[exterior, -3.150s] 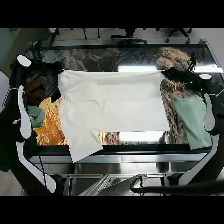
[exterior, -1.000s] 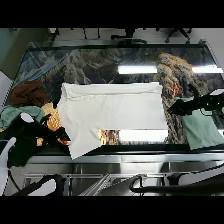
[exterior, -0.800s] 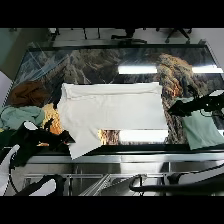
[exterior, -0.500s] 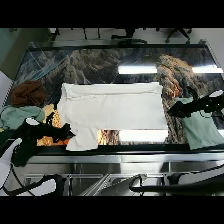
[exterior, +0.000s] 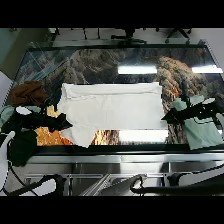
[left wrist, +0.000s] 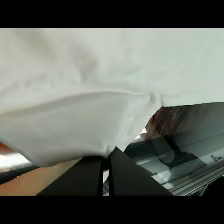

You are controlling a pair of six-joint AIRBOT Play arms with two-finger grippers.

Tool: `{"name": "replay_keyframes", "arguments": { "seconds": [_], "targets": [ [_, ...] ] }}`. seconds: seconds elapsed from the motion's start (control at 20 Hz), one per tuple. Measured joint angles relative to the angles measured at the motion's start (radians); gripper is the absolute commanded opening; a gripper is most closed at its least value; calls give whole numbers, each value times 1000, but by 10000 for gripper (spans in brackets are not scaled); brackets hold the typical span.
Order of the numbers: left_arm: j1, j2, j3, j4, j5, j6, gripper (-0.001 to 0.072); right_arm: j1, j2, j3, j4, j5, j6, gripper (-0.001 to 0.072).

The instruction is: Fold the shirts.

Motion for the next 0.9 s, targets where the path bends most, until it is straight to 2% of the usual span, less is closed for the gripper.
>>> {"name": "replay_keyframes", "arguments": {
  "seconds": [0.05,0.1,0.15,0.3,0.65,0.75,0.9],
  "targets": [
    [0,17,3,0,-10,0,15,11,-4,-5,0,-1,-7,104],
    [0,37,5,-1,-21,0,14,21,-6,-9,-2,-3,-18,40],
    [0,58,6,-1,-32,0,14,29,-6,-11,1,2,-27,26],
    [0,138,8,34,-87,-14,14,43,21,-16,-29,22,-25,25],
    [0,390,-116,227,-233,-89,14,48,200,-52,-239,64,171,25],
    [0,428,-132,237,-237,-95,14,48,243,-56,-226,63,188,25],
    [0,404,-64,201,-201,-92,14,50,275,-41,-112,16,161,25]
  ]
}}
